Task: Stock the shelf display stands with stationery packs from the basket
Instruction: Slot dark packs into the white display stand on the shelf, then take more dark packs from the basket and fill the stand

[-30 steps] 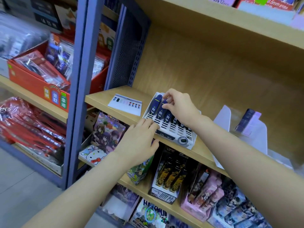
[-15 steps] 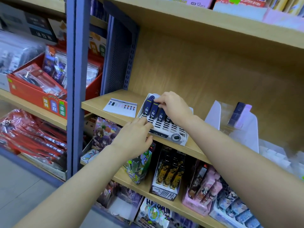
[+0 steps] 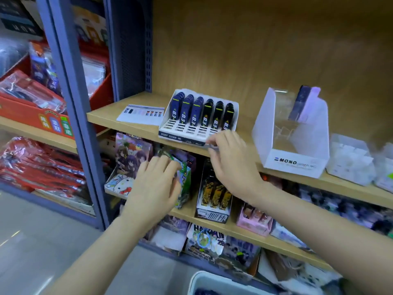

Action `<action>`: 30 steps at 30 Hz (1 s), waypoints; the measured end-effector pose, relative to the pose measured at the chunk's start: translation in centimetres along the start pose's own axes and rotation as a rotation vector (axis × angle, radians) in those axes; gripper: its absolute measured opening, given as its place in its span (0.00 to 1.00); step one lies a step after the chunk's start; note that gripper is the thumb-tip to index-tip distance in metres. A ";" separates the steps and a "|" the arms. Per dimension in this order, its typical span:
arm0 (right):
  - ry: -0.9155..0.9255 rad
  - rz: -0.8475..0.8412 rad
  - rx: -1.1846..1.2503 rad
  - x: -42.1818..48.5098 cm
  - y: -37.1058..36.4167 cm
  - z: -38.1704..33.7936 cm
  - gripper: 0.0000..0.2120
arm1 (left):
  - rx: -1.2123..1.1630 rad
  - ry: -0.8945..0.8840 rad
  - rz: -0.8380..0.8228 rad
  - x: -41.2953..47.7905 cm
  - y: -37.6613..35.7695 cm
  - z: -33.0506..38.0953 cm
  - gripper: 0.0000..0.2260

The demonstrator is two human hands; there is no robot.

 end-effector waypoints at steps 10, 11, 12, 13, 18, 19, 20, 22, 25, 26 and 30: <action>-0.265 -0.636 0.052 -25.9 -11.8 5.0 0.08 | -0.178 0.194 -0.434 -15.6 -14.9 3.1 0.09; -0.340 -0.737 0.096 -28.6 -13.2 5.5 0.10 | -0.198 0.223 -0.511 -17.3 -16.6 3.3 0.10; -0.419 -0.814 0.129 -31.4 -14.3 6.0 0.12 | -0.229 0.256 -0.583 -19.0 -18.2 3.5 0.11; -0.495 -0.890 0.169 -34.1 -15.2 6.3 0.14 | -0.272 0.293 -0.648 -20.7 -19.7 3.7 0.12; -0.769 -1.225 0.398 -44.4 -19.5 5.7 0.23 | -0.483 0.521 -0.847 -27.5 -25.1 6.0 0.17; -0.807 -1.242 0.439 -45.6 -20.2 5.3 0.24 | -0.534 0.574 -0.864 -28.6 -25.8 6.6 0.17; -0.837 -1.254 0.471 -46.6 -20.8 4.9 0.28 | -0.580 0.638 -0.880 -29.6 -26.3 7.2 0.19; -0.866 -1.306 0.508 -48.3 -21.8 4.0 0.36 | -0.647 0.775 -0.884 -31.0 -26.8 8.0 0.21; -0.791 -1.329 0.485 -49.8 -23.1 3.3 0.37 | -0.700 0.913 -0.845 -31.2 -26.7 8.8 0.22; -0.768 -1.308 0.442 -49.9 -23.3 3.6 0.35 | -0.716 0.928 -0.825 -31.0 -26.7 9.0 0.22; -0.719 -1.316 0.357 -50.2 -23.8 4.3 0.31 | -0.694 0.935 -0.768 -30.8 -26.7 8.8 0.22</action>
Point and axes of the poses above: each hand's wrist, its own x-axis towards the middle knuckle, its own y-axis out of the back of the hand, z = x × y, the point moved 9 cm from there along x, towards the middle knuckle, and after that the axes turned 3 degrees about -y, right-handed, at the moved point
